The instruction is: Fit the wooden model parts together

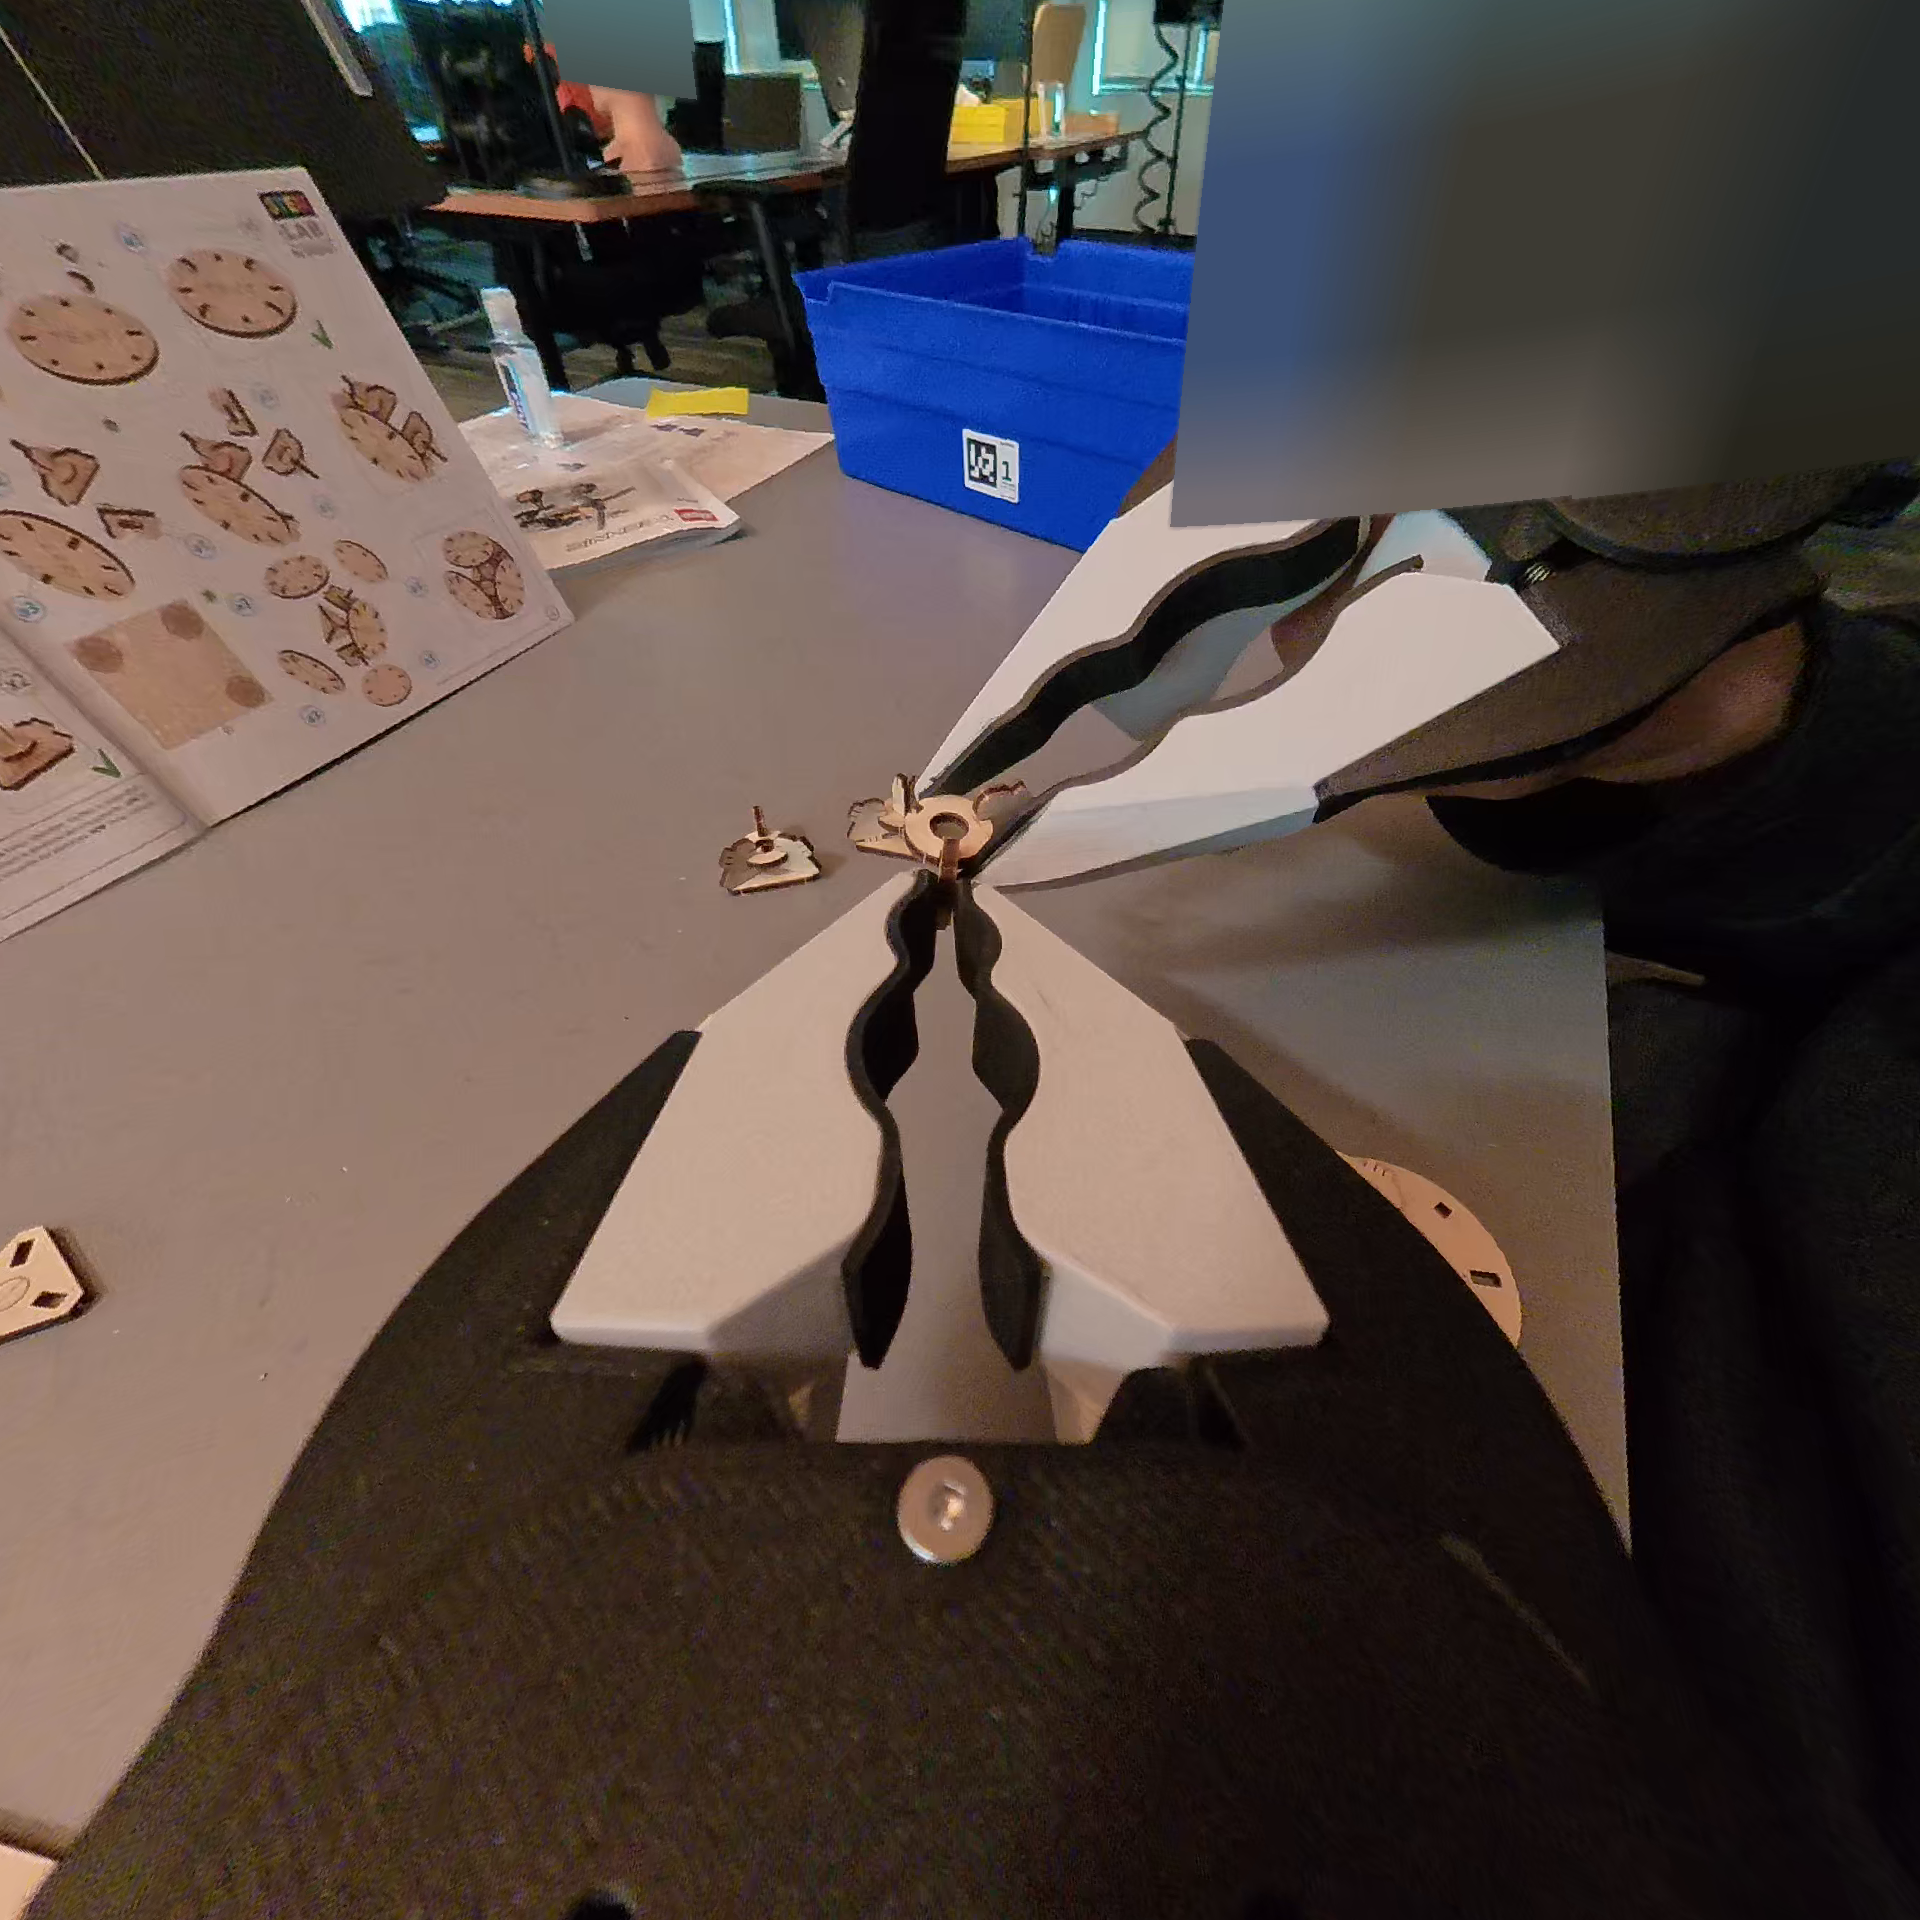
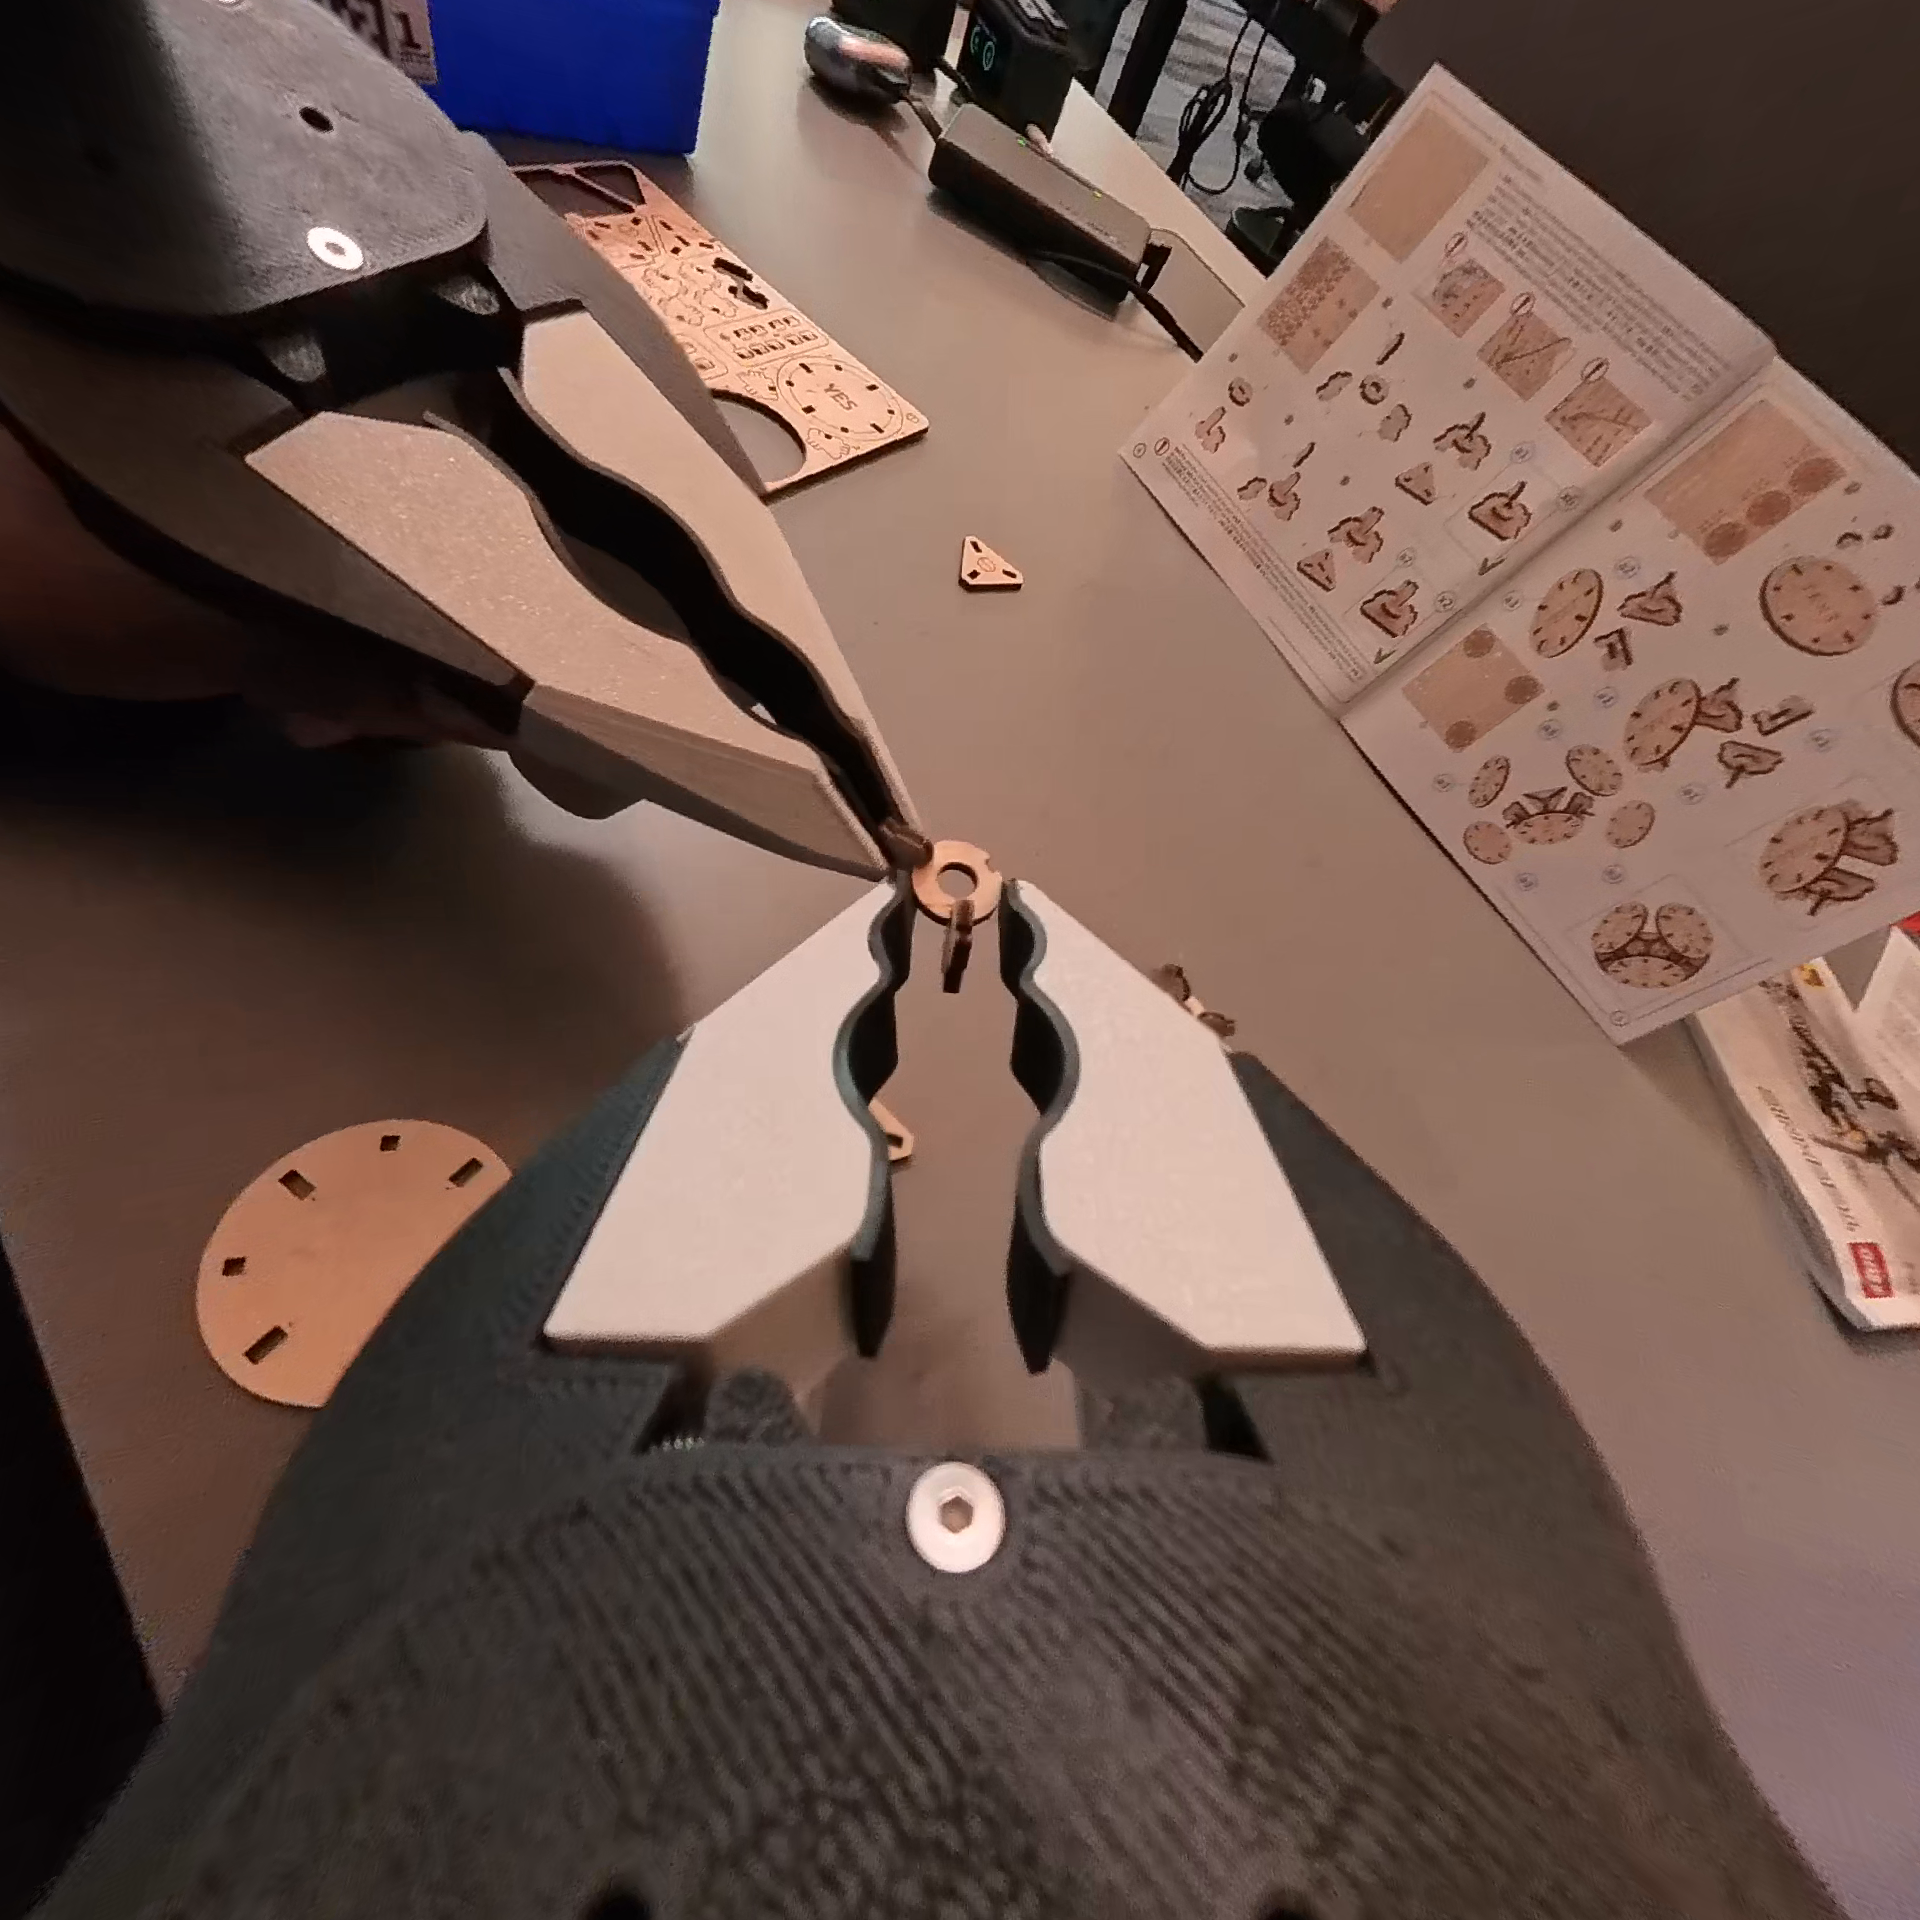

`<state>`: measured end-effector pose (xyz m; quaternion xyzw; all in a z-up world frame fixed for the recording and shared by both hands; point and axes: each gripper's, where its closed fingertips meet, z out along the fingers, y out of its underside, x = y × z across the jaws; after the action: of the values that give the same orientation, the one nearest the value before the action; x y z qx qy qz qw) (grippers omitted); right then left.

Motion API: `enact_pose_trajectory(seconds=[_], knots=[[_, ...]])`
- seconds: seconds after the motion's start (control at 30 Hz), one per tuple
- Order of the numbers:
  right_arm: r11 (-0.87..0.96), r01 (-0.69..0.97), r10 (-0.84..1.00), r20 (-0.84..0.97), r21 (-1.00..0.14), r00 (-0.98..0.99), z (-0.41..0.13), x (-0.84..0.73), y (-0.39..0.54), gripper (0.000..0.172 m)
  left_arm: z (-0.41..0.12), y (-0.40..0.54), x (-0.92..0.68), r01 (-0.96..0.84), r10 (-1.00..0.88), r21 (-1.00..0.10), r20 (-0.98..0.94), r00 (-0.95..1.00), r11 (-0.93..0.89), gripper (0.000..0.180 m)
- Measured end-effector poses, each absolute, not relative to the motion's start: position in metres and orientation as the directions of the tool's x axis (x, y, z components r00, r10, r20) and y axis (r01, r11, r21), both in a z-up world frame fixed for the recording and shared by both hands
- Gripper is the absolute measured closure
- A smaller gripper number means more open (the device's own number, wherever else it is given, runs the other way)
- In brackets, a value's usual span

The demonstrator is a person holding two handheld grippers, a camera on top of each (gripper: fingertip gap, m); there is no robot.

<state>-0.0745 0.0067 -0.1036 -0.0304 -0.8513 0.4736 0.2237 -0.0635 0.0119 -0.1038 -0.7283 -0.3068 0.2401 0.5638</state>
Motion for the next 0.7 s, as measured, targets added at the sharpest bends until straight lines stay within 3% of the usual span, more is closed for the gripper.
enact_pose_trajectory(seconds=[0.23,0.7], knots=[[0.636,-0.286,0.247,0.540,-0.717,-0.804,-0.111,-0.077,0.004,0.157,-0.113,0.009,-0.065,0.219,0.726,-0.950,-0.011,0.688,-0.221,0.180],[0.652,-0.298,0.247,0.567,-0.697,-0.786,-0.115,-0.075,0.003,0.157,-0.117,0.009,-0.065,0.220,0.741,-0.939,-0.051,0.670,-0.264,0.180]])
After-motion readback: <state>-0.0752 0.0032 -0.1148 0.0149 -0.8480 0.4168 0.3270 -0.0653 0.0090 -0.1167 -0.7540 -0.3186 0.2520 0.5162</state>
